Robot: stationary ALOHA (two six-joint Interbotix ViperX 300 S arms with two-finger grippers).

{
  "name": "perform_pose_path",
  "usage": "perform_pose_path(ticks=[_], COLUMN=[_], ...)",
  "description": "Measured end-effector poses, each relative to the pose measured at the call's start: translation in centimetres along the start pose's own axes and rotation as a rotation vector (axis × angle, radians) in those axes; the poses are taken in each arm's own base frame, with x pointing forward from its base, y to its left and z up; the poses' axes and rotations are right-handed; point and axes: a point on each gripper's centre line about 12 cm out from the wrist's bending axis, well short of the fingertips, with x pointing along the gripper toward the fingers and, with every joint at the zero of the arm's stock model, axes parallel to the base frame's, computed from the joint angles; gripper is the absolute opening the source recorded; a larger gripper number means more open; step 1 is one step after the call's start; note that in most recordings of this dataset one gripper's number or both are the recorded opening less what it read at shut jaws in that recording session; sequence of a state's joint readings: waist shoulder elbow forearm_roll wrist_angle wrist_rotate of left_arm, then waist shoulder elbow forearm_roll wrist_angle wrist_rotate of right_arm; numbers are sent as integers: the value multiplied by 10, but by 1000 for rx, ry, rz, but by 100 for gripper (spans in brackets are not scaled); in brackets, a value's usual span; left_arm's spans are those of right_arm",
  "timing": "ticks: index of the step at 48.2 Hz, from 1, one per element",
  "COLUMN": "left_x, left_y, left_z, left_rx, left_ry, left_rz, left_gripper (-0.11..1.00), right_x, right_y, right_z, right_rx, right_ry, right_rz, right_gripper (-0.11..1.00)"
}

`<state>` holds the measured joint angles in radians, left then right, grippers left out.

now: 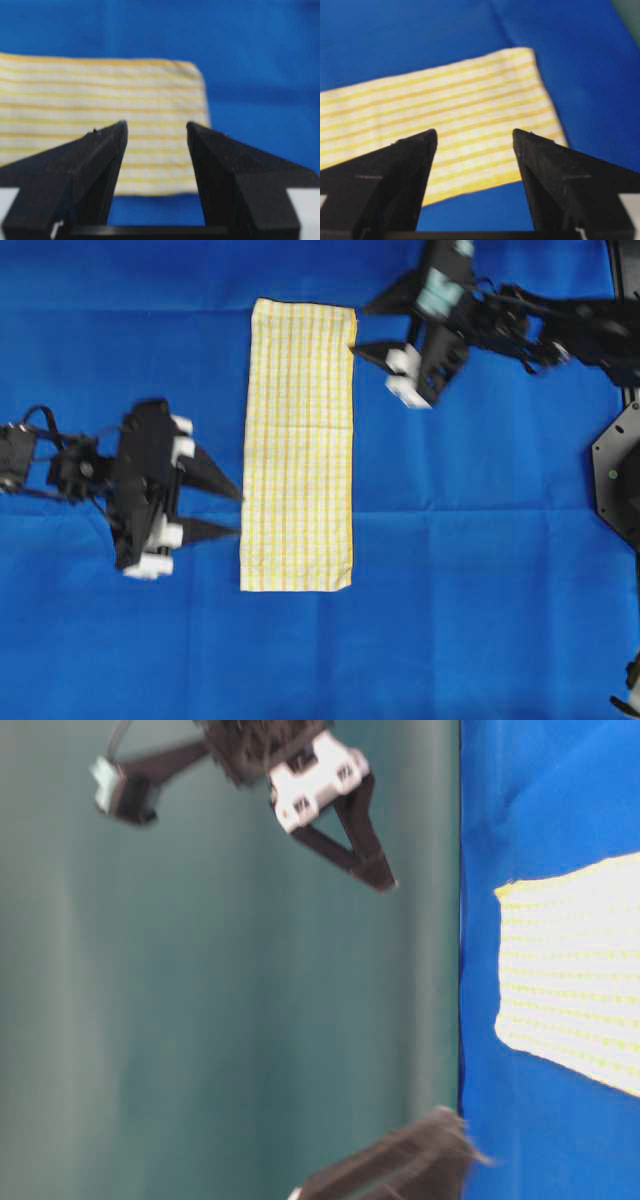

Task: Fold the yellow towel.
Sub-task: 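Open both grippers and pull them away from the strip, then grasp the top corners of the vertical strip with both grippers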

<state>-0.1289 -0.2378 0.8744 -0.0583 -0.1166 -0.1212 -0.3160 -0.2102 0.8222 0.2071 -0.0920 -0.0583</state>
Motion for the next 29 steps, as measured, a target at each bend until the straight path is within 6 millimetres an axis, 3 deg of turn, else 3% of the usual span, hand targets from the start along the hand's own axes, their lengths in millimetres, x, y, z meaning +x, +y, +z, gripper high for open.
perform_pose_path(ticks=[8, 15, 29], left_x=[-13, -19, -20], left_y=[29, 44, 53], left_z=[3, 2, 1], left_rx=[-38, -63, -72], left_ry=[-47, -59, -58], left_rz=[72, 114, 138], left_gripper=[46, 46, 50], right_x=[-18, -22, -21], right_y=[18, 24, 20], right_z=[-10, -11, -9], right_rx=[-23, -31, -29], right_ry=[-38, -56, -71], right_rz=[51, 70, 58], right_gripper=[65, 65, 69])
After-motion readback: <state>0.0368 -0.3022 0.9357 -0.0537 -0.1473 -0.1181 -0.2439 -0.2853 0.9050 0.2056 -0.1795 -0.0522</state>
